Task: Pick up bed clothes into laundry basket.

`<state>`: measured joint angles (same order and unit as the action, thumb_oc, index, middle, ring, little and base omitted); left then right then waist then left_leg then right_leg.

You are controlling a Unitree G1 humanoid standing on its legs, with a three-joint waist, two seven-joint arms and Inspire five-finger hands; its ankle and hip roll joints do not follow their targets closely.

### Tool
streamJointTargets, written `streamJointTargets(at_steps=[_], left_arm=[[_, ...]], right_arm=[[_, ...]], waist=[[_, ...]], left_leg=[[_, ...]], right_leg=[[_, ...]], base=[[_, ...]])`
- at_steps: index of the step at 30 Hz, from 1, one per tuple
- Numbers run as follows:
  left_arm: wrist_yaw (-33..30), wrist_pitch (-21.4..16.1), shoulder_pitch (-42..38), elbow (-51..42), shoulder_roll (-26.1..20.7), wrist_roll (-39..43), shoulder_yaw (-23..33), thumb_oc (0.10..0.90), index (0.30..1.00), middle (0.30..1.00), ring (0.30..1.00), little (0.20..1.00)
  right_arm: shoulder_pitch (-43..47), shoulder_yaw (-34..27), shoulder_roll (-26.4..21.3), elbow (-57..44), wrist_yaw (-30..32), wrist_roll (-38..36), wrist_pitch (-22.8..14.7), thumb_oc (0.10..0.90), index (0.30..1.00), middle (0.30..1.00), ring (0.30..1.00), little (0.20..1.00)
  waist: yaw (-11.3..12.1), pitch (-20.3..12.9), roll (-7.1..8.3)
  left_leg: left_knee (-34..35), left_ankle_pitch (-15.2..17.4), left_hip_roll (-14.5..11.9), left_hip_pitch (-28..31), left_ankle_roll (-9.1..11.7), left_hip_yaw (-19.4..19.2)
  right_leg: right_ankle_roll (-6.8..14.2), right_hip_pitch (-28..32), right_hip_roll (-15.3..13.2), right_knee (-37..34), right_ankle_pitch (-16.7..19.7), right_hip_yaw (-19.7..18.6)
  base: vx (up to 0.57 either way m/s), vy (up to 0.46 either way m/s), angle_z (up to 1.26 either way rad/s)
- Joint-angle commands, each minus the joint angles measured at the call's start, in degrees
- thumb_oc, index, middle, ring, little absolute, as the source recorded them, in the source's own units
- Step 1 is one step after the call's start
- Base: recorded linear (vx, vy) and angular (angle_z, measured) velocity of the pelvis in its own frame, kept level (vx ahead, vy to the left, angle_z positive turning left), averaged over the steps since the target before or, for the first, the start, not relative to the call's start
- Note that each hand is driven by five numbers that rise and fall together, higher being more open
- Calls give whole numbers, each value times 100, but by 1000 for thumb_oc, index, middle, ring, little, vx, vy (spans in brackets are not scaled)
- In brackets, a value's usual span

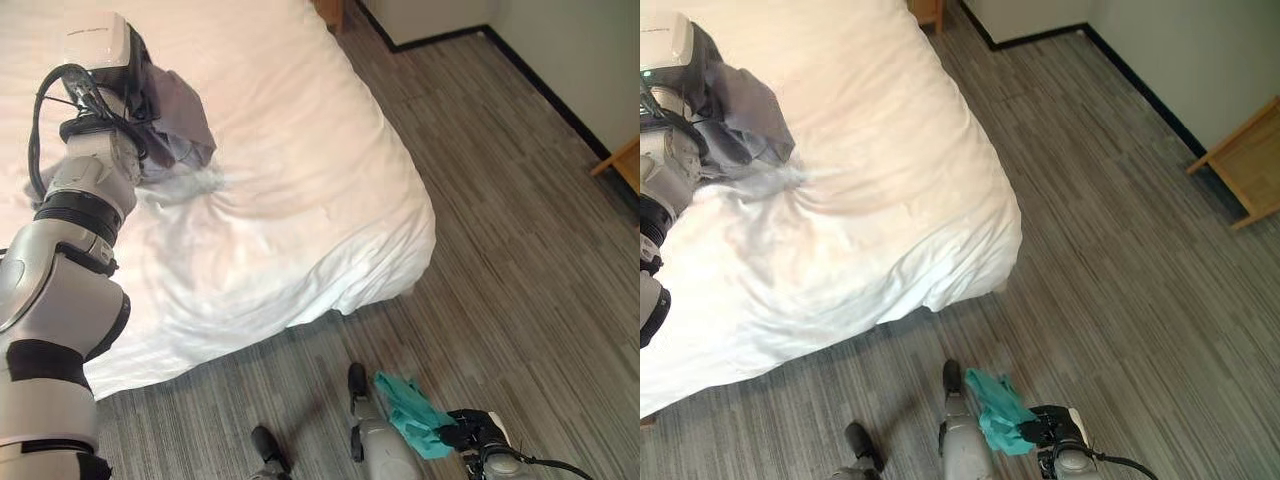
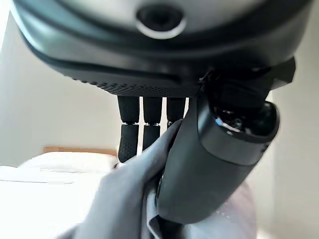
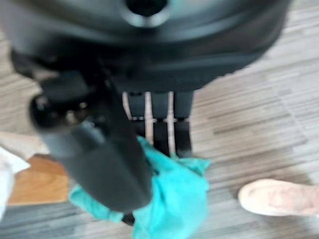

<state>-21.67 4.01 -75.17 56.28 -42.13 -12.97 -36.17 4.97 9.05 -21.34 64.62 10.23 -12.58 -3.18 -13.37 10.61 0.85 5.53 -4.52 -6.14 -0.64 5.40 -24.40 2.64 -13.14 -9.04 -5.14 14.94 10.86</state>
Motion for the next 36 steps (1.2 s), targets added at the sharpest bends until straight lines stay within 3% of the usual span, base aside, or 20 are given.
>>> streamJointTargets(at_steps=[1,2,3,6,7,8,9,11,13,15,19,21,22,23,25,27,29,32,34,36], left_arm=[[-643,-587,-344,-946,-1,775,684,400,300,300,300,300],[-737,-835,191,-1905,199,1187,1082,400,300,300,300,300],[-734,-822,224,-1934,200,1181,1108,400,300,300,300,300],[-583,-943,675,-3060,216,1421,1254,400,300,300,300,300],[-520,-954,1015,-3513,-173,1364,1505,400,300,300,300,300],[-625,-954,1431,-3742,-343,1143,1789,400,300,300,300,300],[-408,-796,1695,-4082,-575,937,2018,400,300,300,300,300],[-460,-685,2329,-4388,-673,711,2390,400,300,300,300,300],[-549,-609,2261,-4489,-596,482,2487,400,300,300,300,300],[-522,-559,2456,-4441,-596,335,2703,400,300,300,300,300],[-485,-486,2742,-4273,-470,286,2920,400,300,300,300,300],[-487,-522,2798,-4232,-364,386,2930,400,300,300,300,300],[-489,-605,2841,-4272,-246,663,2929,400,300,300,300,300],[-491,-622,2865,-4297,-219,701,2921,400,300,300,300,300],[-500,-685,3036,-4598,-79,751,2913,400,300,300,300,300],[-525,-709,3217,-4870,199,802,2904,400,300,300,300,300],[-503,-732,3035,-4908,416,879,2706,400,300,300,300,300],[-476,-705,2520,-4636,815,1039,2240,400,300,300,300,300],[-445,-690,2387,-4542,919,1091,2111,400,300,300,300,300],[-451,-588,1988,-4160,1231,1087,1803,400,300,300,300,300]], right_arm=[[-56,-257,-610,-71,295,-35,48,400,300,300,300,300],[51,-577,-910,-662,519,-21,52,400,300,300,300,300],[34,-577,-923,-680,521,-18,64,400,300,300,300,300],[373,-874,-1471,-1834,861,274,87,400,300,300,300,300],[-429,-1516,-1785,-2828,671,279,51,400,300,300,300,300],[-899,-1733,-1767,-3315,-65,-385,-525,400,300,300,300,300],[-1141,-2048,-1728,-3158,252,129,-269,400,300,300,300,300],[-1473,-2305,-1367,-4180,540,829,-172,400,300,300,300,300],[-1497,-2453,-1203,-4724,748,1180,-172,400,300,300,300,300],[-1556,-2523,-1145,-5255,734,1277,-278,400,300,300,300,300],[-1498,-2356,-1290,-5737,720,1464,-377,400,300,300,300,300],[-1369,-2290,-1402,-5780,754,1493,-370,400,300,300,300,300],[-1137,-2146,-1521,-6088,829,1630,-396,400,300,300,300,300],[-1128,-2121,-1556,-6168,800,1686,-389,400,300,300,300,300],[-963,-2020,-1657,-6322,746,1687,-415,400,300,300,300,300],[-618,-1791,-1780,-6373,698,1704,-389,400,300,300,300,300],[-345,-1716,-1901,-6423,659,1712,-337,400,300,300,300,300],[94,-1627,-1864,-6377,850,1829,-147,400,300,300,300,300],[218,-1552,-1898,-6383,888,2011,-57,400,300,300,300,300],[570,-1253,-1951,-6352,914,2178,47,400,300,300,300,300]], waist=[[-191,-288,-273],[-249,-274,-265],[-244,-265,-273],[-37,-217,-279],[-156,-200,-225],[-247,-245,-220],[-219,-328,-217],[-153,-518,-225],[-82,-644,-233],[4,-668,-245],[50,-588,-319],[117,-477,-314],[298,-250,-179],[311,-220,-141],[331,-188,-42],[403,-197,-68],[316,-292,-222],[145,-504,-233],[126,-513,-200],[120,-406,-148]], left_leg=[[-53,494,-301,-289,206,-116],[-53,531,-331,-106,182,-255],[-53,535,-333,-84,183,-264],[-53,548,-532,257,128,-659],[-53,530,-553,355,132,-791],[-53,458,-565,403,104,-963],[-53,426,-606,383,69,-1047],[-53,365,-618,349,55,-1221],[-53,220,-682,313,117,-1300],[-53,-50,-960,252,246,-1461],[-82,-472,-1263,279,444,-1487],[-127,-543,-1210,219,480,-1255],[-860,13,-778,-73,293,-183],[-1099,260,-633,-153,246,223],[-1591,1100,-111,-41,38,1125],[-1800,1560,410,76,-178,1839],[-967,1606,450,484,-388,1905],[-54,1252,501,786,-430,1800],[-53,1302,528,800,-454,1727],[-53,1323,435,849,-477,1400]], right_leg=[[1049,292,-441,14,-985,-117],[1120,407,-475,14,-847,-163],[1121,423,-472,14,-847,-170],[994,815,-742,695,-1120,551],[1010,979,-851,922,-1182,692],[1026,1085,-905,1139,-1158,702],[1013,1199,-955,1268,-1165,805],[1074,1538,-1015,1367,-1083,854],[1085,1856,-772,1015,-1201,799],[937,2067,-430,493,-1780,811],[741,2197,-44,14,-2005,708],[693,2198,-7,14,-2040,615],[562,2041,-17,14,-1914,439],[556,2025,-33,14,-1888,392],[509,1881,-41,14,-1739,123],[505,1707,76,14,-1663,-278],[542,1505,223,14,-1558,-513],[641,1208,242,15,-1224,-740],[690,1138,241,66,-1158,-778],[786,830,135,541,-1184,-597]], base=[[-120,25,-2],[-94,9,-7],[-246,2,-15],[-273,-8,-41],[-246,-3,-75],[-288,-42,-84],[-281,-63,-42],[-284,-138,-53],[-284,-185,-72],[-302,-257,-82],[-233,-233,-83],[-309,-175,-38],[-399,-191,-51],[-479,-226,-90],[-198,-65,-81],[-142,34,-80],[-108,130,-96],[-51,109,-59],[-106,10,-53],[-193,-25,-82]])
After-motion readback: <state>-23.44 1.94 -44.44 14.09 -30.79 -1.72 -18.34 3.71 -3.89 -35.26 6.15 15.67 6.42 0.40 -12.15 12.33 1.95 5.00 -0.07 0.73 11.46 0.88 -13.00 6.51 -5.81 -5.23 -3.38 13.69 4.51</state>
